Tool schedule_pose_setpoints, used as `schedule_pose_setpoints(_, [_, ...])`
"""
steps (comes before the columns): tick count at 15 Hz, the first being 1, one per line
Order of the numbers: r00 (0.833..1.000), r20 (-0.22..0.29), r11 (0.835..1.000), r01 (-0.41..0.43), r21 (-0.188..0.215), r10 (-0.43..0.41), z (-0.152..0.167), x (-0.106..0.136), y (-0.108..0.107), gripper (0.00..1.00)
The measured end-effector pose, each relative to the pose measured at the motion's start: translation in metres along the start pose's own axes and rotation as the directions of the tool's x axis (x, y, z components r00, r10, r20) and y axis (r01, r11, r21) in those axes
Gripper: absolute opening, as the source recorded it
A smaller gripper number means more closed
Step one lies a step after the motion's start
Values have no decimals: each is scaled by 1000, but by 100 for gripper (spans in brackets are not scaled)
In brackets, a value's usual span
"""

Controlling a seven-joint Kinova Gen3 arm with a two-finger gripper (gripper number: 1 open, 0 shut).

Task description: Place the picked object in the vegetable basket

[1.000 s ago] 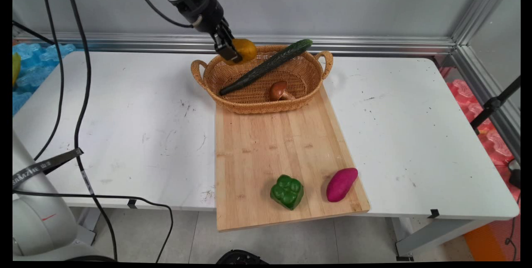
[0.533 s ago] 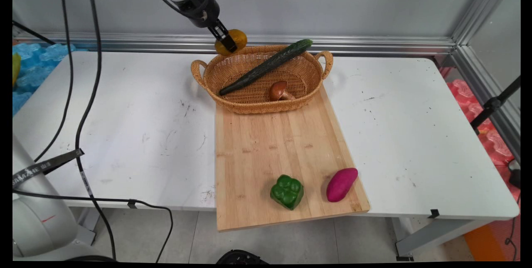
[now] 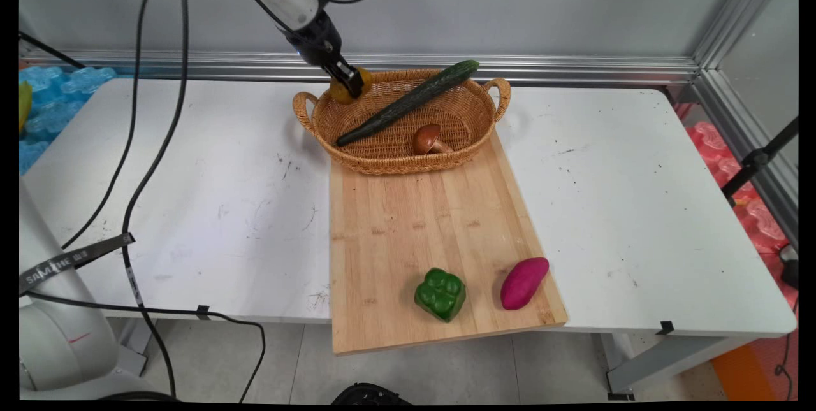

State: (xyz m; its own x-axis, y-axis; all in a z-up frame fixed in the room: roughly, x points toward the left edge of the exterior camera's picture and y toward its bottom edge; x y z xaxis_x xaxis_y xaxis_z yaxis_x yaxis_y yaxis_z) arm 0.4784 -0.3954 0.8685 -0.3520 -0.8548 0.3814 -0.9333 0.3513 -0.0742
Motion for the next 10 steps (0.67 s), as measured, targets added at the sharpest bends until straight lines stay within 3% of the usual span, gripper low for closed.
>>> schedule_pose_setpoints(6, [998, 43, 998, 57, -17, -56, 32, 0, -3, 0])
schedule_pose_setpoints(7, [997, 46, 998, 62, -20, -61, 36, 0, -3, 100])
schedule_pose_setpoints(10, [997, 46, 997, 66, -37, -65, 42, 4, -4, 100])
